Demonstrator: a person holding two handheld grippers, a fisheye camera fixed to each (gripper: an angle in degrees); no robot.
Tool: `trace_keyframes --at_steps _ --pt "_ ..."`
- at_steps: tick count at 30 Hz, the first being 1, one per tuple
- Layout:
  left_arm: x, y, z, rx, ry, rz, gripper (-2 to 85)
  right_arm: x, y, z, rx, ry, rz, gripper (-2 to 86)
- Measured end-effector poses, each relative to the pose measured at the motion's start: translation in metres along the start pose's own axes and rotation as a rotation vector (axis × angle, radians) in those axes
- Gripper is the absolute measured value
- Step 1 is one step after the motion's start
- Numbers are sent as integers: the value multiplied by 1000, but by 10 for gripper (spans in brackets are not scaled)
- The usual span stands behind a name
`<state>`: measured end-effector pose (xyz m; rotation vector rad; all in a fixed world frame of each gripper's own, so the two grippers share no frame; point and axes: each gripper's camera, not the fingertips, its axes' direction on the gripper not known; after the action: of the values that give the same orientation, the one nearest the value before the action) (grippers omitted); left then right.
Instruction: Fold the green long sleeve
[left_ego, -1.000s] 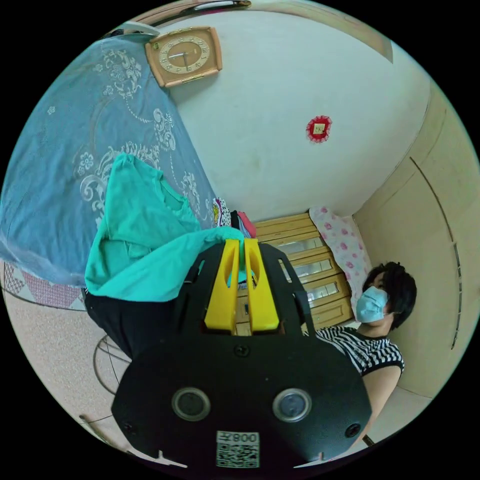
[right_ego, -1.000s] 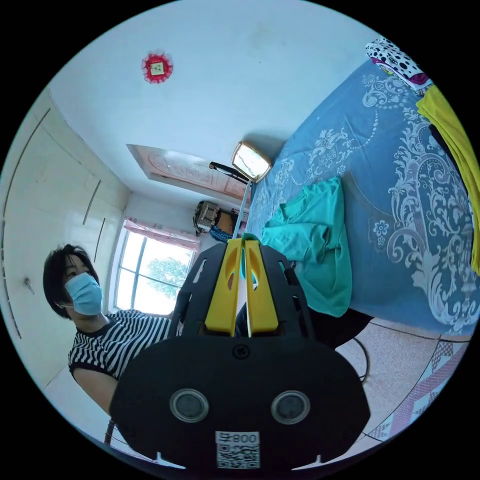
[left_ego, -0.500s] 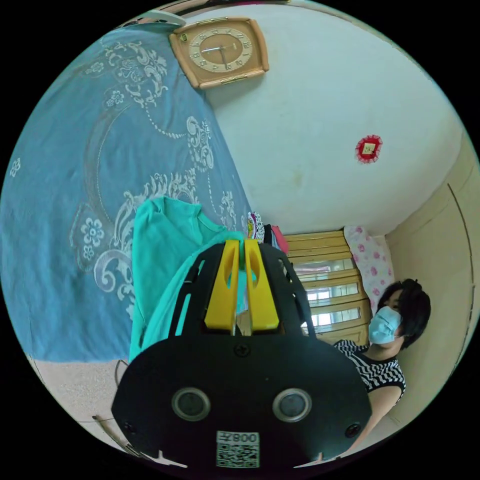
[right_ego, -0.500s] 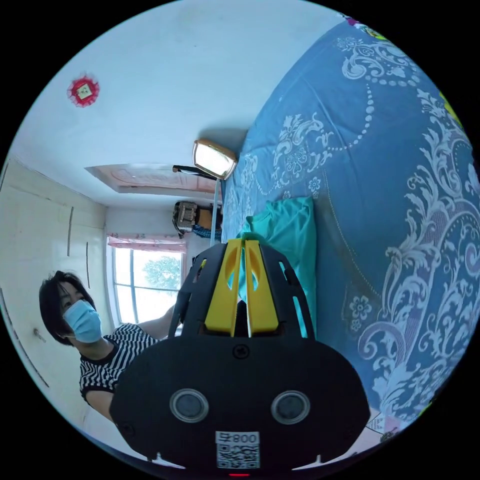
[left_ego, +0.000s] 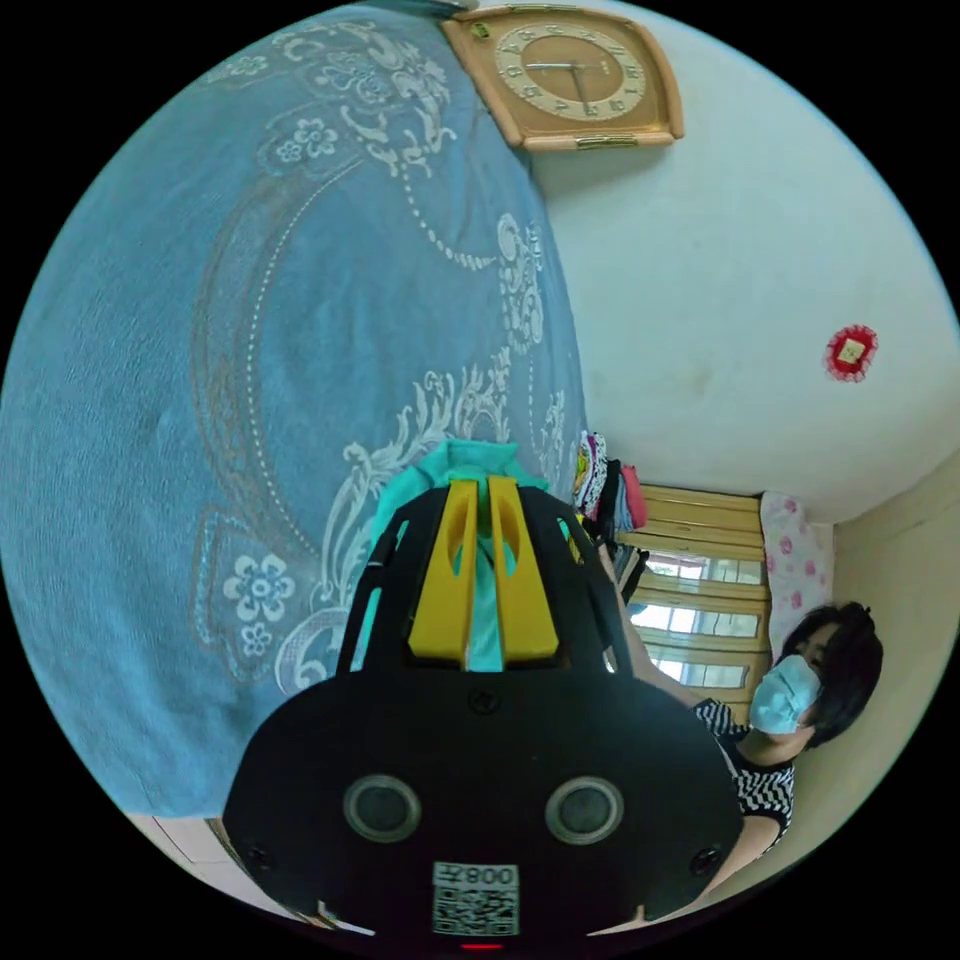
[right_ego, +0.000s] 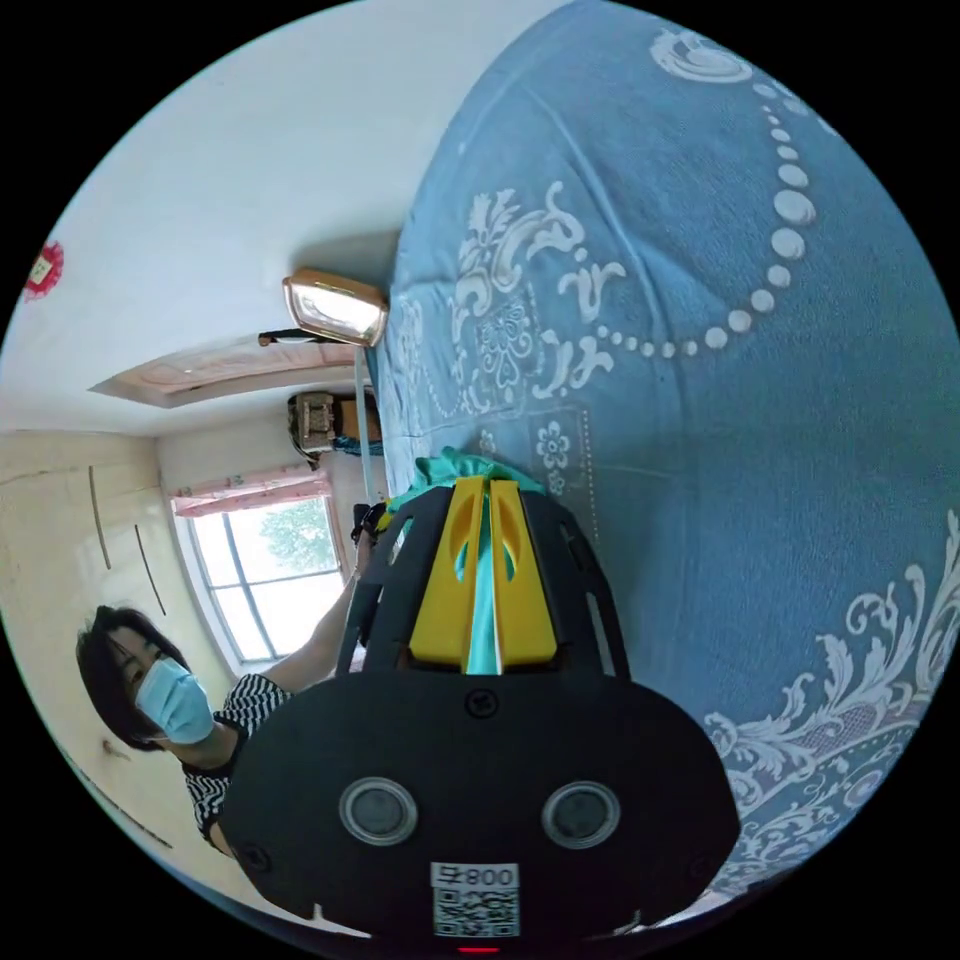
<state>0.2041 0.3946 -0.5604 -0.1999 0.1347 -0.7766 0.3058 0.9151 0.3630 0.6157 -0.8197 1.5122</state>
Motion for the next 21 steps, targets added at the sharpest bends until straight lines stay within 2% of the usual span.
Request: trace_keyframes --at_steps 7,15,21 --pt "-52 -33 22 34 9 -49 24 27 -28 16 37 -87 39 7" --pt "-58 -70 24 64 25 66 27 4 -49 13 74 -61 -56 7" --pt "-112 -95 47 71 -26 -52 41 30 -75 42 76 -107 44 11"
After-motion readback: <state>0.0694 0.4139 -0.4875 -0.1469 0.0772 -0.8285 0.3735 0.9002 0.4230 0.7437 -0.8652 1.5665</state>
